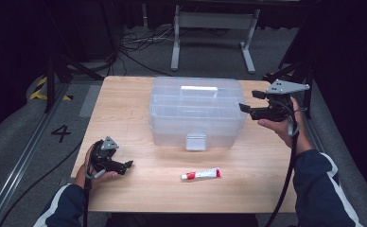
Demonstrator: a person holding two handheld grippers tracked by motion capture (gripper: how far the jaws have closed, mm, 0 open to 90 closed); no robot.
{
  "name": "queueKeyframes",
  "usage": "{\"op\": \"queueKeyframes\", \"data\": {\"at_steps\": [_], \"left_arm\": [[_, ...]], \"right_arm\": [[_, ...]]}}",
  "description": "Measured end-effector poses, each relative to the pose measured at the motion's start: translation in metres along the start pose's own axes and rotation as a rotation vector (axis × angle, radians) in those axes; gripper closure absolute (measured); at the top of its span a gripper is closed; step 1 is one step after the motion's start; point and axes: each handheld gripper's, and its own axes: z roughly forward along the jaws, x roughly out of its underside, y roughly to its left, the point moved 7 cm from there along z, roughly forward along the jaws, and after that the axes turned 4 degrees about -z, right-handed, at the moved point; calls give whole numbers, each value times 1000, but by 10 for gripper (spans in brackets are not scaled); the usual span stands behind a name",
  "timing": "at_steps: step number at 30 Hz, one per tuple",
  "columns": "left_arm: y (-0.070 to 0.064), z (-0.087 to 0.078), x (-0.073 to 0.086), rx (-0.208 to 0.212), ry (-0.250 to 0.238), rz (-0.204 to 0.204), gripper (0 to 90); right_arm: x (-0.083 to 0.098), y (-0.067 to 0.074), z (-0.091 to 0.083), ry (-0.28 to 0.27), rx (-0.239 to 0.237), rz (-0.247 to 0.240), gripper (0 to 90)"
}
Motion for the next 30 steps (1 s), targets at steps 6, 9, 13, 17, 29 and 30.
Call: {"op": "queueKeyframes", "data": {"at_steps": [6, 9, 13, 17, 29, 30], "left_arm": [[0, 0, 0, 0, -1, 0, 1], [0, 0, 0, 0, -1, 2, 1], [-1, 0, 0, -1, -1, -6, 3], [0, 0, 0, -4, -1, -5, 3], [0, 0, 0, -3, -1, -5, 3], [0, 0, 0, -3, -1, -5, 3]], "right_arm": [[-11, 10, 14, 16, -25, -32, 310], [-16, 15, 19, 16, -37, -45, 315], [-25, 23, 28, 25, -54, -70, 326], [-31, 28, 39, 40, -66, -78, 331], [-34, 32, 73, 109, -81, -89, 407], [-35, 31, 75, 111, -76, -94, 421]]}}
